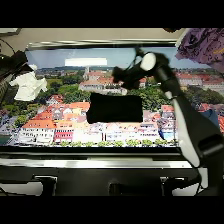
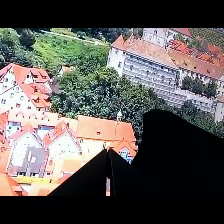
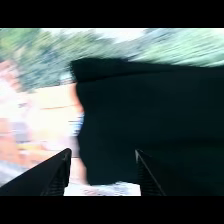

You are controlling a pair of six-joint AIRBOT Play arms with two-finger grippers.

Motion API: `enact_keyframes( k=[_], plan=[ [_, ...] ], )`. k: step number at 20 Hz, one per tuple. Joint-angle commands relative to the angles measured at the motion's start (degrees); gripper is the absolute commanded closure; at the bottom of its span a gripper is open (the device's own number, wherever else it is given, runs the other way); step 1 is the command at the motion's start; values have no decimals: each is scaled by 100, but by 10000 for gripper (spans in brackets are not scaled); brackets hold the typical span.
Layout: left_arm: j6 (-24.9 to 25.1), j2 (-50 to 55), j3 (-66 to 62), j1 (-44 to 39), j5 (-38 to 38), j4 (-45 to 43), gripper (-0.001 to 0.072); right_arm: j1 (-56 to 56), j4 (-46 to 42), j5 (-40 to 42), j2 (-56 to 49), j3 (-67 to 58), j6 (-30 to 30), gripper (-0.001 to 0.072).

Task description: Fold the clothes and pants, and hang the long-sleeved shirts on hangers.

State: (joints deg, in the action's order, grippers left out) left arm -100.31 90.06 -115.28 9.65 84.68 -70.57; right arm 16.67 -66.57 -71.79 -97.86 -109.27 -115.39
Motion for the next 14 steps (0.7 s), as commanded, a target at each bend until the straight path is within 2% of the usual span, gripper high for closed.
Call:
enact_keyframes(
  k=[1, 3, 6, 11, 14],
  plan=[
    [2, 4, 0, 2, -2, -2, 683, -1429, 367, -1176, 278, 31, 1493, 229],
    [2, 4, 0, 2, -4, -2, 683, -2319, 1167, -1106, 269, 411, 2481, 224],
    [0, 4, 0, 2, -7, 0, 682, -3281, 2706, -973, 212, 1757, 3748, 220],
    [2, 4, 0, 2, -7, -2, 681, -3401, 3259, -251, 48, 3823, 4975, 220],
    [2, 4, 0, 2, -7, 0, 681, -3215, 3718, -70, -428, 4120, 5359, 221]
  ],
)
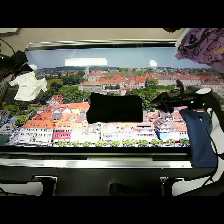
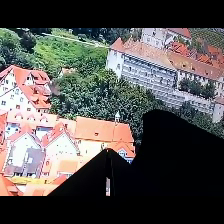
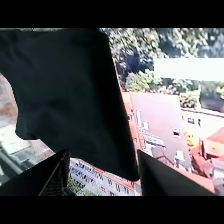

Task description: Fold the clothes and pants, and hang the long-sleeved shirts on hangers.

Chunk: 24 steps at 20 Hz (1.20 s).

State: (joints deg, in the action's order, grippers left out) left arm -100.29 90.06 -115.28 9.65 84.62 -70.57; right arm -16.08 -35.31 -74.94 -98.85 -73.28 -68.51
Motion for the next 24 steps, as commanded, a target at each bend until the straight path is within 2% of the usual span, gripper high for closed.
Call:
enact_keyframes(
  k=[1, 3, 8, 9, 11, 12, 14, 16, 20, 24],
  plan=[
    [-2, 4, 0, 2, 0, 0, 681, 131, 776, 299, -479, 520, 778, 223],
    [-2, 7, 2, 2, 0, 0, 681, 321, 1047, 509, -688, 518, 901, 229],
    [0, 15, 2, 2, 0, 0, 681, 820, 1082, 1034, -763, 518, 846, 241],
    [0, 15, 2, 2, 0, 0, 681, 927, 1084, 1102, -763, 518, 782, 267],
    [0, 22, 2, 2, 0, 0, 681, 1082, 1108, 1078, -756, 501, 785, 562],
    [0, 31, 2, 2, 0, 0, 681, 1104, 1130, 986, -750, 437, 785, 678],
    [0, 46, 2, 2, 2, 0, 681, 1099, 1145, 894, -616, 199, 610, 678],
    [-2, 48, 2, 2, 0, 0, 681, 1099, 691, 894, -413, -330, 116, 679],
    [-2, 50, 2, 2, 2, 0, 681, 1097, -953, 791, -227, -1899, -1281, 679],
    [-2, 48, 2, 0, 2, 0, 681, 1036, -2583, 870, -227, -3202, -2321, 679]
  ],
)
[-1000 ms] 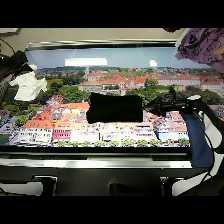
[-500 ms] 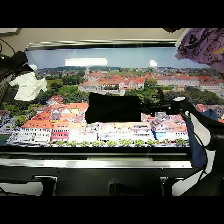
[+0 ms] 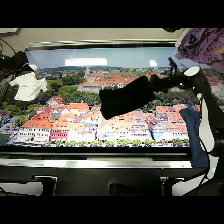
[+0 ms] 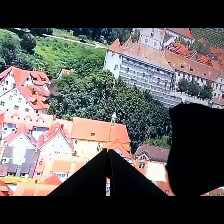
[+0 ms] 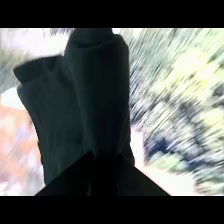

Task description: Fold the clothes and pants, and hang the long-sleeved shirts on hangers.

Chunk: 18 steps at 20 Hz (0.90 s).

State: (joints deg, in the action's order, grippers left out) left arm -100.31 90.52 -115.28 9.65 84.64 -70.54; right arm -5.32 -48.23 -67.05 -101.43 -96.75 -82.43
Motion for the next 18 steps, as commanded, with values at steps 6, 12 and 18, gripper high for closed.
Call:
enact_keyframes(
  k=[6, 12, 18],
  plan=[
    [-2, 2, 2, 2, 2, -2, 681, -1008, -1694, 221, 31, -1759, -1991, 679],
    [-20, -7, 0, 0, 4, 2, 681, -2197, -1823, -146, 164, -1847, -2791, 679],
    [-15, -7, 0, -2, 4, 0, 681, -2476, -3440, -881, 734, -1847, -3987, 680]
  ],
)
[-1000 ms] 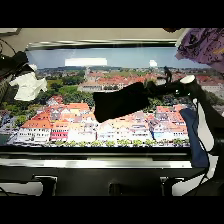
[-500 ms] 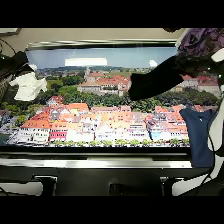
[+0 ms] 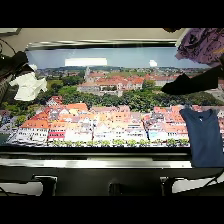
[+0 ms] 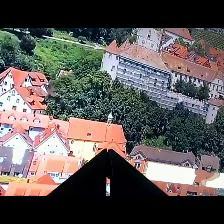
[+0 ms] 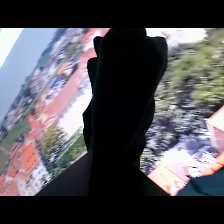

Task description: Fold the clothes and pants, and hang the long-sleeved shirts on hangers.

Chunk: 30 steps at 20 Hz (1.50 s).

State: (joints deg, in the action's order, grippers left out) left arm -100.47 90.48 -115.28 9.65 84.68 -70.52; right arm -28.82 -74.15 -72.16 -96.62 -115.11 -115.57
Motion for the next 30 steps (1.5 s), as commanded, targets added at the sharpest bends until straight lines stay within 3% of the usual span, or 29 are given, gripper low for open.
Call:
enact_keyframes(
  k=[1, 10, 14, 19, 30],
  plan=[
    [-2, -2, 0, -2, 0, 0, 681, -127, -994, -474, 343, -11, -789, 680],
    [0, -2, 0, -9, 219, 216, 681, -127, -2081, -2004, 662, -11, -1047, 680],
    [0, -2, 0, -9, 400, 216, 681, -125, -2664, -2516, 660, 20, -1545, 679],
    [2, -2, 0, -9, 448, 214, 681, -120, -3029, -3047, 702, 717, -1554, 678],
    [7, -2, 0, -7, 562, 214, 681, -127, -3735, -2330, 2114, 3810, -1840, 676]
  ],
)
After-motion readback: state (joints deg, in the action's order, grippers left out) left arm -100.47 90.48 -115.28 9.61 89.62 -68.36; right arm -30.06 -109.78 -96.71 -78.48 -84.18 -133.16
